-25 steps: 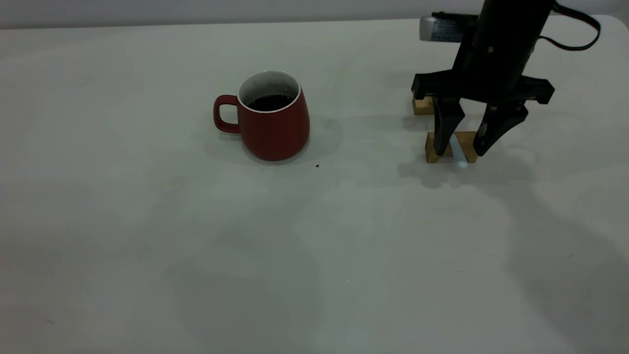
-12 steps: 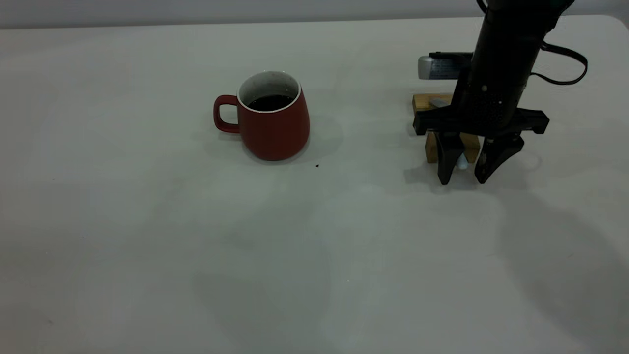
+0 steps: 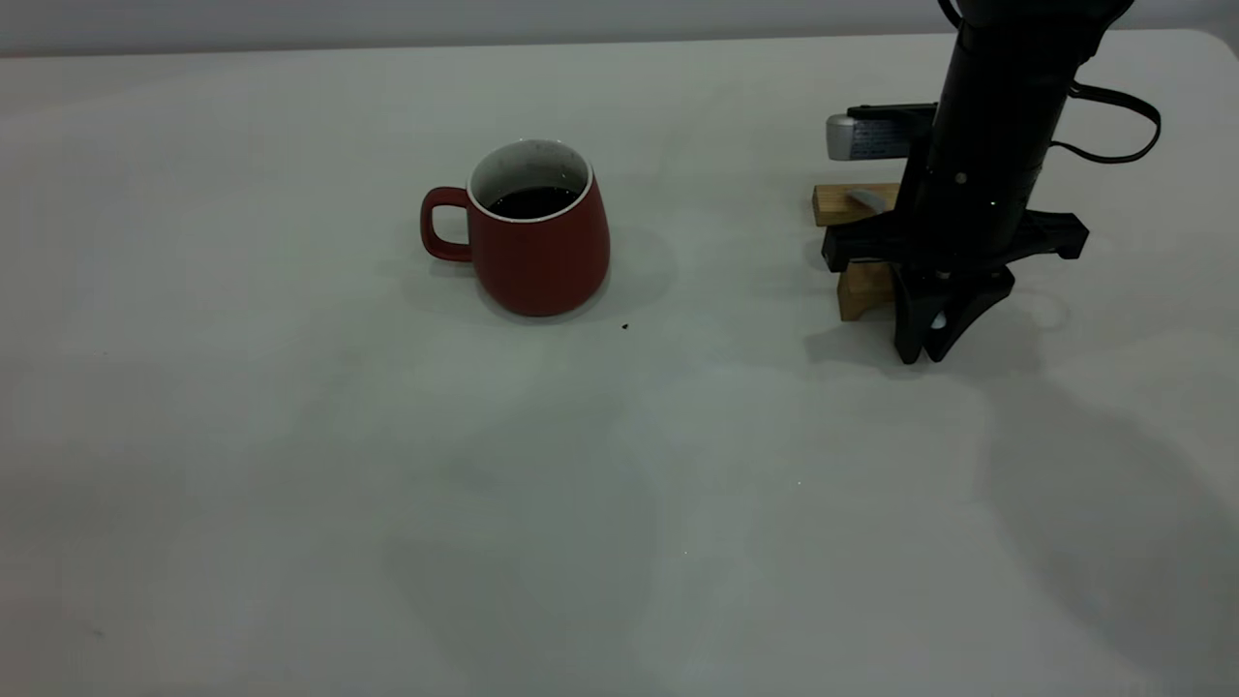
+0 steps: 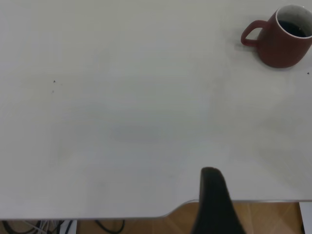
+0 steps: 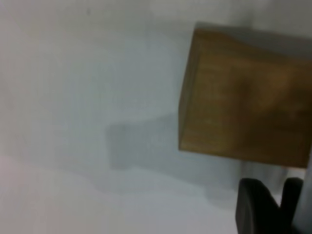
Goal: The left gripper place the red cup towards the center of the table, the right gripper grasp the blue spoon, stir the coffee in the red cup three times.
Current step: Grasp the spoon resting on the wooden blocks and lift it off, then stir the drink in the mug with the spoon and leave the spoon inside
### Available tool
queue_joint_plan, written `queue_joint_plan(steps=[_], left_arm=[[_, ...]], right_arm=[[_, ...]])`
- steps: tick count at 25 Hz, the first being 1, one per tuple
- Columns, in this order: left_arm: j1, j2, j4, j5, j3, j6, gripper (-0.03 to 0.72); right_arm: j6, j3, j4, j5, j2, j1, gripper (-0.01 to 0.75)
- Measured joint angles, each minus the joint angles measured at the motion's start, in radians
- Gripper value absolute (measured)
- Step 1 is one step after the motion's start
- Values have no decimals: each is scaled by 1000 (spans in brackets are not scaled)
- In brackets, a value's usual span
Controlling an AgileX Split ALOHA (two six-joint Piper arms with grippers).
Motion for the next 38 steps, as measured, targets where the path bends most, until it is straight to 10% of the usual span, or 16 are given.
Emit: queue_joint_plan(steps=[8,27,38], left_arm=[[0,0,0,0,0,0,551],[0,0,0,0,0,0,551],[0,0,0,0,0,0,551]], right_arm=[[-16,0,144,132,-177,0,119],[-415,0,1515,324,-109,112,119],[290,0,1598,460,-108,119,119]])
